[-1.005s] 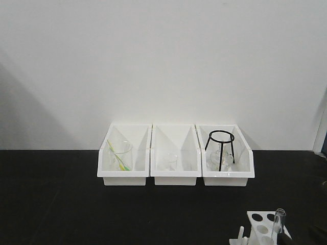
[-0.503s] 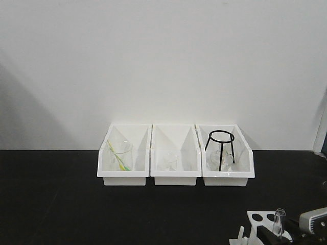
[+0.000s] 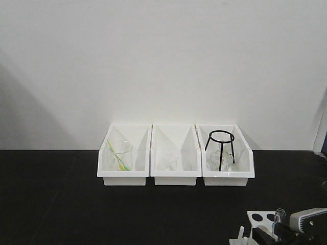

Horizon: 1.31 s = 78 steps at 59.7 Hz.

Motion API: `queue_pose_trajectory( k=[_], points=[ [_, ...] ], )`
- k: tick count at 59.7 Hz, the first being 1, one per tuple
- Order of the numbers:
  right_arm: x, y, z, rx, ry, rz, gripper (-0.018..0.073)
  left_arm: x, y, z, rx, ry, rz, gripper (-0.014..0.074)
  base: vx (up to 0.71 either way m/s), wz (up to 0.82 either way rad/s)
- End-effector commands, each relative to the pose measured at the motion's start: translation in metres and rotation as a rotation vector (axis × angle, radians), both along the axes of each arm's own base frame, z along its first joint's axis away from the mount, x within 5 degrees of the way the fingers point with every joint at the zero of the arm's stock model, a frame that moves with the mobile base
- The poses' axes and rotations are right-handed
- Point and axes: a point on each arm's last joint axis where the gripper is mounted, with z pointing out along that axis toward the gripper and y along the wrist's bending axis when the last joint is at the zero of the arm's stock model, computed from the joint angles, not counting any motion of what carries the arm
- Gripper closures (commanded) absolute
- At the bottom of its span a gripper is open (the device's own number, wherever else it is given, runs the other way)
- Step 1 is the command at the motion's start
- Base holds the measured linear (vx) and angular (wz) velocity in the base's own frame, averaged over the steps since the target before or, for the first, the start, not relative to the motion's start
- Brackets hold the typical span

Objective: Flip and reinsert test tube from rack
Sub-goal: 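Close the right gripper on the tall tube and lift it out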

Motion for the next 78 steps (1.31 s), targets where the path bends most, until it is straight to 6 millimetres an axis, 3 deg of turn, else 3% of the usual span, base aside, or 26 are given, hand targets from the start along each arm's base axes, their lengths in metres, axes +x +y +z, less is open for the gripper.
queue_pose_trajectory(
  k=[1, 11, 24, 50, 69, 78],
  points=[
    [0.007, 0.003, 0.019, 0.043, -0.131, 0.020, 0.0264, 0.001, -0.001, 0.008, 0.005, -0.098, -0.011, 0.0603, 0.00, 0.00],
    [0.007, 0.003, 0.020, 0.047, -0.141, 0.026, 0.0412, 0.001, -0.001, 0.008, 0.005, -0.098, -0.011, 0.0603, 0.00, 0.00],
    [0.005, 0.006, 0.029, 0.062, -0.210, 0.054, 0.0504, 0.001, -0.001, 0.008, 0.005, -0.098, -0.011, 0.0603, 0.00, 0.00],
    [-0.024, 0.002, 0.090, 0.017, -0.396, 0.024, 0.0506, 0.001, -0.001, 0.008, 0.005, -0.098, -0.011, 0.0603, 0.00, 0.00],
    [-0.040, -0.004, 0.159, -0.031, -0.468, -0.030, 0.0495, 0.001, -0.001, 0.008, 0.005, -0.098, -0.011, 0.0603, 0.00, 0.00],
    [-0.039, -0.006, 0.170, -0.056, -0.440, -0.052, 0.0495, 0.001, -0.001, 0.008, 0.005, -0.098, -0.011, 0.0603, 0.00, 0.00]
  ],
)
